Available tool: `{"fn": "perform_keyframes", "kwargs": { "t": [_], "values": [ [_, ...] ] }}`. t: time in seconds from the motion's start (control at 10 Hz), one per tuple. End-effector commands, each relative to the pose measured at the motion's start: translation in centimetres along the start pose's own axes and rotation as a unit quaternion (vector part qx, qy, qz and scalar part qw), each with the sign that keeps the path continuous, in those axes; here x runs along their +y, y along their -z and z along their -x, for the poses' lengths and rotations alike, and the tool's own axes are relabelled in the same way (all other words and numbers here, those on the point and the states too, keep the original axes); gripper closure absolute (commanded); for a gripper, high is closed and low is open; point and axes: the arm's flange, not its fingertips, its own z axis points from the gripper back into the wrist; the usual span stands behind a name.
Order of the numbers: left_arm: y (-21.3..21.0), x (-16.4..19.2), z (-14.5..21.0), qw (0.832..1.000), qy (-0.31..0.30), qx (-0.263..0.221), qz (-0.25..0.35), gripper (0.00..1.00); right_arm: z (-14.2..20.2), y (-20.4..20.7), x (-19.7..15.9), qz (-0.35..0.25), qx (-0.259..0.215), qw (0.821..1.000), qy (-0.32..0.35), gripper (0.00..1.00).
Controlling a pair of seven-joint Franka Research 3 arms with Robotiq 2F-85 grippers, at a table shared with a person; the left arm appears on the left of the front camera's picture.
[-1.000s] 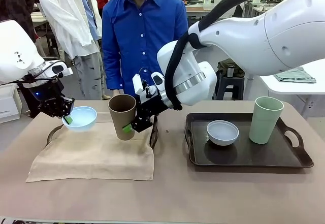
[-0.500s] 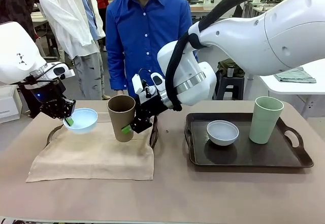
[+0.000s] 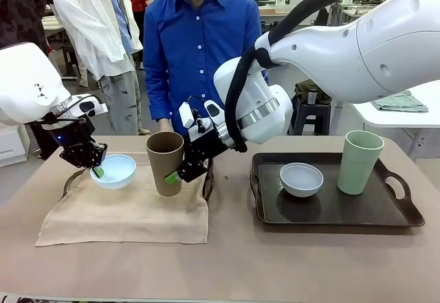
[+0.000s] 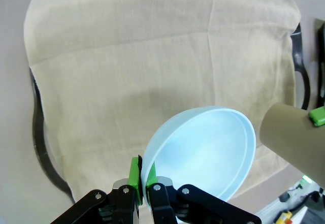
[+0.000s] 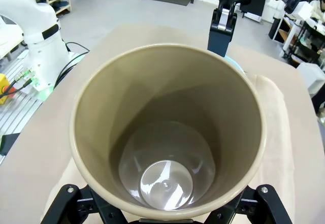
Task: Set up a tray with a mat and arrange the tableware.
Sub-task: Place the Picnic Bowl and Reusable plastic cup back onto the Handle tray in front of the human's position.
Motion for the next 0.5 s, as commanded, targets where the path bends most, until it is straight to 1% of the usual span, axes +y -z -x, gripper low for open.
{"fn": "perform_keyframes", "kwargs": {
  "t": [0.0,0.4],
  "values": [
    [1.0,0.9,-0.7,1.0,0.002,-0.008,0.017,0.96,0.0,0.2,-0.8,-0.009,0.005,1.0,0.007,0.16],
    [1.3,1.1,-0.9,1.0,0.003,-0.008,0.023,0.96,1.4,1.0,-1.5,-0.01,0.015,1.0,0.011,0.16]
  ]
}}
